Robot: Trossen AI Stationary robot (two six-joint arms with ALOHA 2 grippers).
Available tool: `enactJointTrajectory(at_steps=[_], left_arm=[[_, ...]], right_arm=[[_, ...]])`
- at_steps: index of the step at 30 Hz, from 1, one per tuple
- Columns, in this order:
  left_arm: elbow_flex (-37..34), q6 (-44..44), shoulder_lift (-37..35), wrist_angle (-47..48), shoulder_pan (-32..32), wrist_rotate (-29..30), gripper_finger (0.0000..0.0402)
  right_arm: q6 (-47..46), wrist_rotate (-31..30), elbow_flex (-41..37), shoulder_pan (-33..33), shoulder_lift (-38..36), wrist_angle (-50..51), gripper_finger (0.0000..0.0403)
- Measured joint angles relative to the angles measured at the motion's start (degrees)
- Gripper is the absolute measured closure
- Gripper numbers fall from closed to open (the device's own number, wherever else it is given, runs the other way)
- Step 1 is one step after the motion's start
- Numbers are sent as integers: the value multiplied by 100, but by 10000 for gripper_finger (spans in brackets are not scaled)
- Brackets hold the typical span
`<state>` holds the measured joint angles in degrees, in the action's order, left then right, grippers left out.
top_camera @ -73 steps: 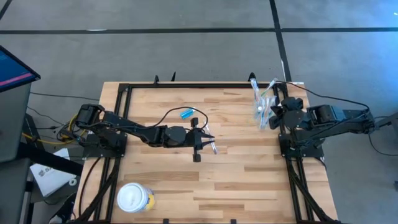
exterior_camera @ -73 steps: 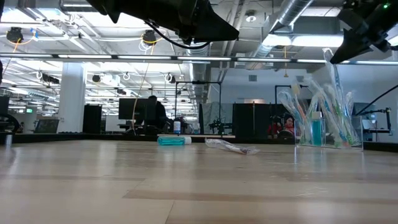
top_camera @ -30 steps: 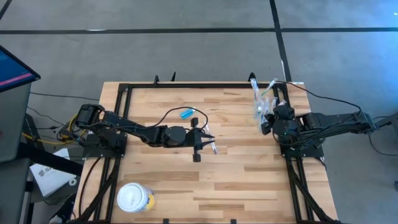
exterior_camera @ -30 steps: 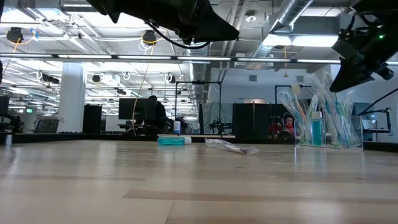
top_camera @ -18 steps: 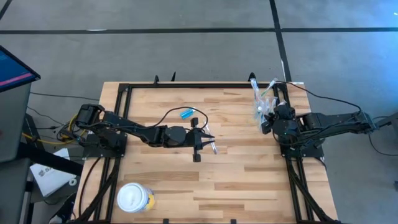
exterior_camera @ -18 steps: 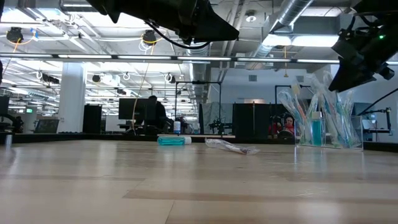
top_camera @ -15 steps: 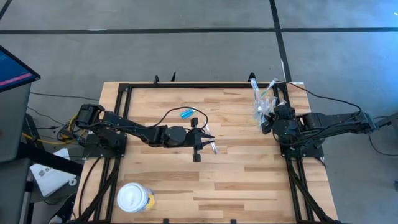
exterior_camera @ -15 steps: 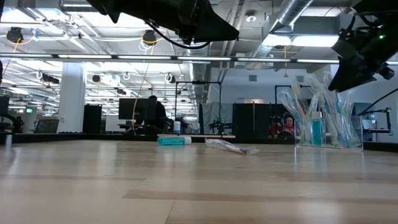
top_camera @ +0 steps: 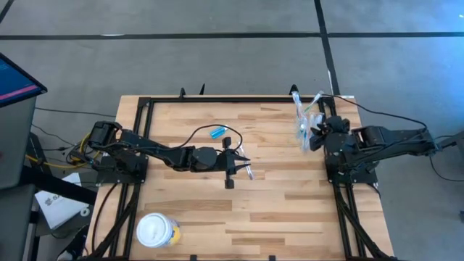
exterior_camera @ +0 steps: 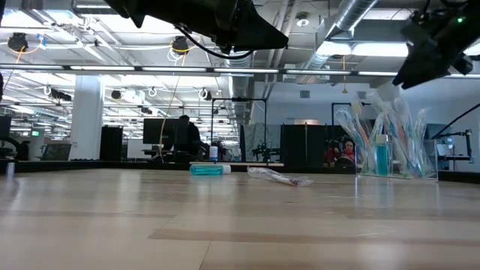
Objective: Pick & Place toothbrushing station
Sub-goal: Put the purple toothbrush into the transparent organizer
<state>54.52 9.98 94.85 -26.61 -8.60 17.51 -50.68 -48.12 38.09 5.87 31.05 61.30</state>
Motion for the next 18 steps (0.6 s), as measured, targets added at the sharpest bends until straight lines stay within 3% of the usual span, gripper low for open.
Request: enactJointTrajectory(at_steps=[11,18], left_arm=[[-164,-431,-2,22,215,-11,341],[-528,-632,2,35,722,-2,339]], right_arm=[[477,260,240,58,17,-282,268],[1180,476,244,322,97,-1154,268]])
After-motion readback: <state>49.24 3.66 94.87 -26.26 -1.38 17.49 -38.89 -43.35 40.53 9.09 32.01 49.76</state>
